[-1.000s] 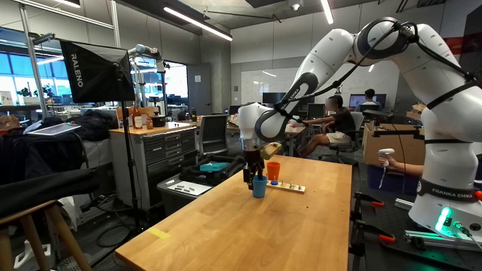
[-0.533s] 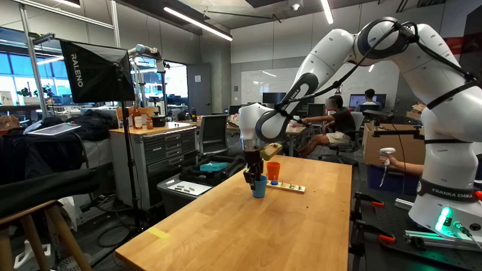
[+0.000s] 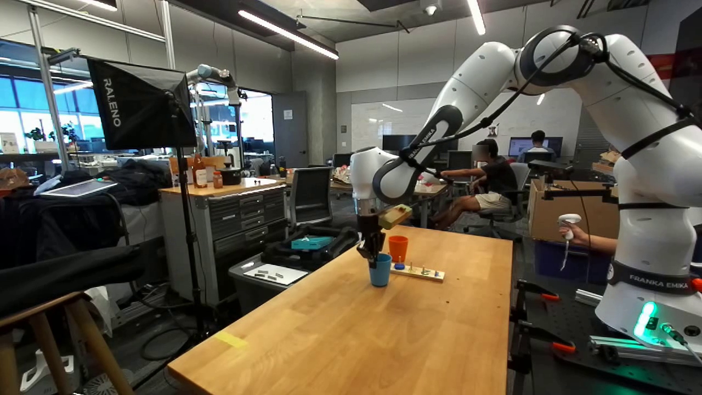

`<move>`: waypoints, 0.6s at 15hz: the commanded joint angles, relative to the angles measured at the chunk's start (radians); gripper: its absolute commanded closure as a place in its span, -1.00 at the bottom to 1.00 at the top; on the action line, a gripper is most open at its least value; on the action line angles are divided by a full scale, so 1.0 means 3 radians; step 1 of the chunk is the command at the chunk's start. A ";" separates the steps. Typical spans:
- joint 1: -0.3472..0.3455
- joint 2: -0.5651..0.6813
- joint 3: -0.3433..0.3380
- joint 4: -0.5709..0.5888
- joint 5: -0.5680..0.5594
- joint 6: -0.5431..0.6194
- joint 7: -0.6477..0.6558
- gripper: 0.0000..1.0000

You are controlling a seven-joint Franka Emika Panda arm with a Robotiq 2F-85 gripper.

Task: Put the blue cup in the orange cup

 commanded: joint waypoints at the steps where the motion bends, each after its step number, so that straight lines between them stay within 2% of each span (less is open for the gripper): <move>1: -0.0020 -0.0079 -0.0066 0.0049 0.0107 -0.0069 0.0055 0.98; 7: 0.0019 -0.0365 -0.0134 0.0373 -0.0012 -0.0127 0.0109 0.98; 9: -0.0032 -0.0385 -0.0192 0.0573 -0.0042 -0.0198 0.0114 0.98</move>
